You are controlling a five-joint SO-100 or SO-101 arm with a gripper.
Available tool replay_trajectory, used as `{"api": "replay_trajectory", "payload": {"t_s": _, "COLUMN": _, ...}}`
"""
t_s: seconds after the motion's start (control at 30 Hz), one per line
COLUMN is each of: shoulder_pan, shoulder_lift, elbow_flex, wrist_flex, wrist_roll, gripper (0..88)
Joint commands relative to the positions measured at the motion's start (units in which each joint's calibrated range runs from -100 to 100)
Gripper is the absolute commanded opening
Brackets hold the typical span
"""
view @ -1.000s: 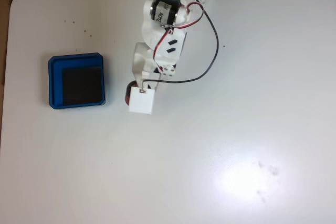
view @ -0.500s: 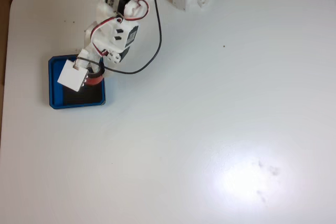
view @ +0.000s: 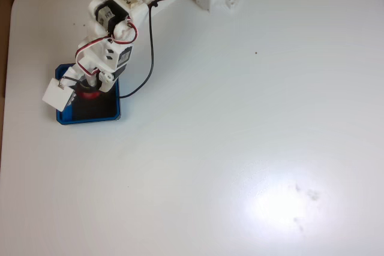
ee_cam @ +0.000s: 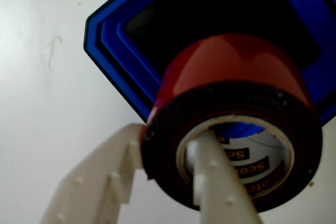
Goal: Pick the red roll and drop it in the blue box
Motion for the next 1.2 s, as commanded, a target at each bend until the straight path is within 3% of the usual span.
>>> {"api": "replay_trajectory", "payload": {"t_s": 0.0, "shoulder_pan": 1.1, "shoulder_lift": 1.5, "elbow_flex": -6.8, "wrist_flex": 0.0, "wrist_roll": 0.2, "gripper": 0.5}}
{"api": "replay_trajectory", "payload": {"t_s": 0.47, "shoulder_pan": 7.8, "shoulder_lift": 10.4, "elbow_flex": -13.5, "wrist_flex": 0.1, "wrist_roll": 0.2, "gripper": 0.5}}
{"api": "replay_trajectory", "payload": {"t_s": 1.17, "shoulder_pan": 4.8, "shoulder_lift": 11.5, "elbow_flex": -13.5, "wrist_flex": -0.6, "wrist_roll": 0.2, "gripper": 0.6}}
